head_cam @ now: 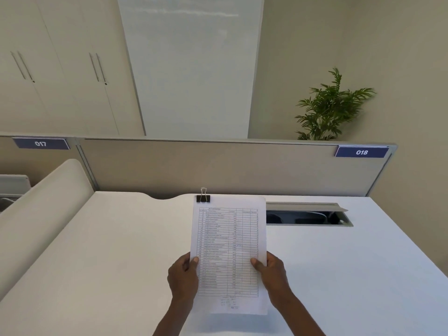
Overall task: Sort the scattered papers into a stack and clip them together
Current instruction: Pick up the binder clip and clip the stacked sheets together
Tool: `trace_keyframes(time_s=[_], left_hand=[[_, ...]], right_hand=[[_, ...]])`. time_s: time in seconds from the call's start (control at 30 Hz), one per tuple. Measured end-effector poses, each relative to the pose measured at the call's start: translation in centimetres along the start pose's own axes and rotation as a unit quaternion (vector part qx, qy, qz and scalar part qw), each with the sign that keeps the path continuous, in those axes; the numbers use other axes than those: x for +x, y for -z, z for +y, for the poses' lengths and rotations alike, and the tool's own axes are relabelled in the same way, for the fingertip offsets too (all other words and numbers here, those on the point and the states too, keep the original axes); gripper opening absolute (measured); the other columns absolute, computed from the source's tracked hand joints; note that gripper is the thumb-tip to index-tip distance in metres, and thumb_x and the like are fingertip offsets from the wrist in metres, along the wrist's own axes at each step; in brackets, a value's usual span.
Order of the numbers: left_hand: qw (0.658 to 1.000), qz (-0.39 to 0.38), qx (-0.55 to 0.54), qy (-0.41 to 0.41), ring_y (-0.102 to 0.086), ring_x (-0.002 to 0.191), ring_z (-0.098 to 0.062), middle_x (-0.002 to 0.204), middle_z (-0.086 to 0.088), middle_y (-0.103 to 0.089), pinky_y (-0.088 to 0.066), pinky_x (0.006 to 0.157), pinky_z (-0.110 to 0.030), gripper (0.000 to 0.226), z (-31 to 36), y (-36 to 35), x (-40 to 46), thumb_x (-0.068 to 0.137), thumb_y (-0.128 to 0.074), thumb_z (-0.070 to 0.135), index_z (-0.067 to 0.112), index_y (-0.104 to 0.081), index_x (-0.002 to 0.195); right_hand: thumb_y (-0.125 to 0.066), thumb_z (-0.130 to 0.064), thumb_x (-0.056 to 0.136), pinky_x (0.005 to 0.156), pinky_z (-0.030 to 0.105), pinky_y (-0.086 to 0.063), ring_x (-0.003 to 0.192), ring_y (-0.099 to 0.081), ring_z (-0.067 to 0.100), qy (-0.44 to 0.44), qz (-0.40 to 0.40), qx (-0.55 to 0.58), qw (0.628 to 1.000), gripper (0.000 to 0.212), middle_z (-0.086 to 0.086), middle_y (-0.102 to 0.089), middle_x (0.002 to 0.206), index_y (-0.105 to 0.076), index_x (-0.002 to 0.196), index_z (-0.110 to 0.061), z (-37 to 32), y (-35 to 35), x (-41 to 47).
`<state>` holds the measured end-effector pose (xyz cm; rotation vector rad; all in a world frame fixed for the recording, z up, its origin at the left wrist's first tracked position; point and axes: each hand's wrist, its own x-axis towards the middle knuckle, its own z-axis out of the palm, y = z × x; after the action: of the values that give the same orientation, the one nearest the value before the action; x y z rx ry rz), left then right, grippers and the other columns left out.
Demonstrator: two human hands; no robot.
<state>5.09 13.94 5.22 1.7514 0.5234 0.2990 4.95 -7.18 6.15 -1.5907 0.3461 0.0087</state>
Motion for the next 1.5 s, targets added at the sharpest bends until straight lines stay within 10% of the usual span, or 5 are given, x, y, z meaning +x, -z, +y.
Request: trace_keyframes(time_s=[0.4,0.63,0.87,1.2,1.5], left_hand=[[0.997,0.061,0.031,0.031,-0.060,0.066,-0.029,0.061,0.004,-0.066,-0.041,0.074,-0.030,0.015,-3.4,-1.4,7.6,0.086,-0.069,0.002,0.003,-0.077,0.099],[0.995,0.079,0.053,0.043,-0.064,0.078,-0.029,0.090,-0.016,-0.077,-0.040,0.077,-0.030,0.018,-4.2,-4.4,13.6,0.085,-0.069,0.001,0.000,-0.076,0.102],[0.988,0.062,0.135,0.038,-0.059,0.065,-0.036,0.061,-0.015,-0.067,-0.031,0.066,-0.032,0.009,-4.9,-6.7,19.1,0.083,-0.070,0.000,0.003,-0.074,0.076],[0.982,0.041,0.185,0.019,-0.066,0.102,-0.037,0.099,-0.020,-0.074,-0.042,0.096,-0.038,0.026,-6.5,-8.3,22.2,0.082,-0.073,0.006,-0.002,-0.074,0.107],[0.986,0.050,0.161,0.004,-0.066,0.104,-0.032,0.105,-0.016,-0.074,-0.035,0.092,-0.022,0.027,-6.3,-8.2,21.5,0.083,-0.069,-0.003,0.001,-0.074,0.109]], right_hand=[[-0.063,-0.001,0.085,0.061,0.007,-0.049,0.077,-0.070,0.003,-0.005,0.028,-0.188,0.982,0.038,-0.010,-0.074,0.089,-0.066,0.118,-0.020,3.9,-5.0,4.9],[-0.067,-0.004,0.086,0.055,0.007,-0.049,0.069,-0.070,0.003,0.003,0.049,-0.214,0.976,0.040,-0.012,-0.072,0.075,-0.064,0.124,-0.017,3.7,-7.1,10.7],[-0.065,-0.008,0.089,0.048,0.003,-0.045,0.060,-0.064,-0.011,0.009,0.036,-0.236,0.971,0.037,-0.026,-0.064,0.079,-0.064,0.125,-0.018,4.1,-9.1,14.9],[-0.070,-0.011,0.086,0.056,0.008,-0.045,0.066,-0.060,0.007,0.053,0.077,-0.310,0.946,0.004,-0.003,-0.060,0.075,-0.070,0.087,-0.015,5.8,-9.8,18.5],[-0.065,-0.006,0.090,0.079,0.016,-0.045,0.098,-0.063,0.018,0.029,0.094,-0.312,0.945,0.040,0.009,-0.061,0.106,-0.059,0.130,0.001,5.7,-10.1,18.8]])
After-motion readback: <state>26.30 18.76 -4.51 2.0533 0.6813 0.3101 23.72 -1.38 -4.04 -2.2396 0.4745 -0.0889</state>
